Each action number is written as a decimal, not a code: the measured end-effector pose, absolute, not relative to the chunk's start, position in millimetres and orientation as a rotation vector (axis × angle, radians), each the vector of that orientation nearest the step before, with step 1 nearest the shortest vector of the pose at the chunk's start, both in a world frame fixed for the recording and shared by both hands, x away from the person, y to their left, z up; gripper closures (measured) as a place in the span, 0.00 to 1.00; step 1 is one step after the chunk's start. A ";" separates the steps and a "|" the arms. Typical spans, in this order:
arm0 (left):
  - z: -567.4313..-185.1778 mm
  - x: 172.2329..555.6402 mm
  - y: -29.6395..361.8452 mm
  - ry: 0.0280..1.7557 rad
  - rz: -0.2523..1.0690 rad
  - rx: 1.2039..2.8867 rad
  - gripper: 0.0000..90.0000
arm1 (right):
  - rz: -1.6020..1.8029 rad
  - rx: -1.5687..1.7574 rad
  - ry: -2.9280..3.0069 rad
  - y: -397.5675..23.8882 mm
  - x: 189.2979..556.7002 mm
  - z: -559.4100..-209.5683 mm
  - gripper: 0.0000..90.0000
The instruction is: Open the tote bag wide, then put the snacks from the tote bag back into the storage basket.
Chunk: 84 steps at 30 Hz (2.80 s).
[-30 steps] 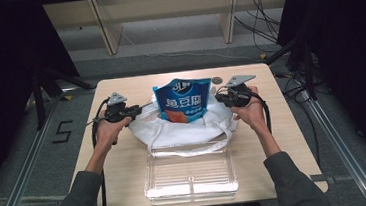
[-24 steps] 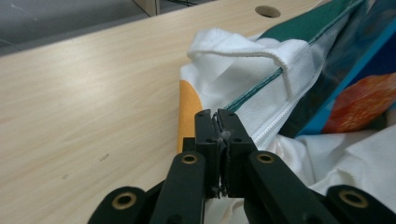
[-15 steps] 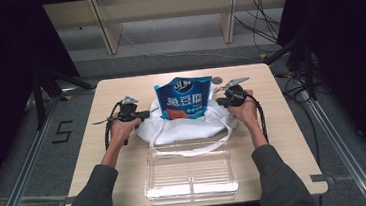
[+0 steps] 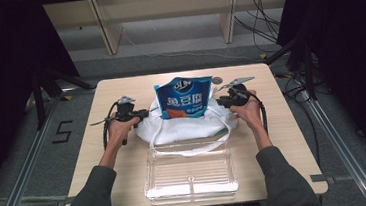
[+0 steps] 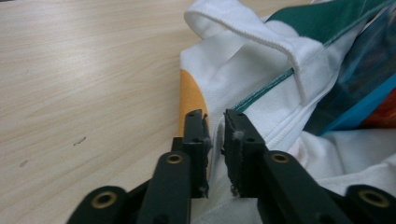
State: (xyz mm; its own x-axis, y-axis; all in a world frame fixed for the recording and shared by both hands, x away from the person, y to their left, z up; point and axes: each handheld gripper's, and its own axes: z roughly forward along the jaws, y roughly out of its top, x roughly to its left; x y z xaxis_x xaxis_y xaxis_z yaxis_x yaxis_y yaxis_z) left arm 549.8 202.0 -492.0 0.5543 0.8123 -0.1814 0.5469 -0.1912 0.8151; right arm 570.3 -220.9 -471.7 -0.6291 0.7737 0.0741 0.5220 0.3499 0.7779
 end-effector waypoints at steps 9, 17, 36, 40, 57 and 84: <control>-450.5 529.6 209.4 1.050 0.392 1.789 0.63 | 1.266 1.055 2.273 -226.0 543.1 -434.0 0.67; -444.4 499.6 214.4 1.014 0.375 1.828 0.51 | 1.261 0.997 2.276 -222.7 530.1 -418.4 0.59; -448.2 411.8 229.9 1.037 0.407 1.799 0.27 | 1.185 1.008 2.307 -220.9 516.7 -416.4 0.45; -456.4 400.1 226.8 1.022 0.402 1.802 0.27 | 1.179 1.029 2.319 -219.8 511.9 -413.4 0.43; -476.6 351.2 231.1 1.018 0.441 1.830 0.22 | 1.147 0.985 2.357 -214.0 502.4 -403.9 0.36; -487.0 342.0 246.4 1.069 0.461 1.843 0.21 | 1.094 0.728 2.404 -177.4 510.1 -315.8 0.29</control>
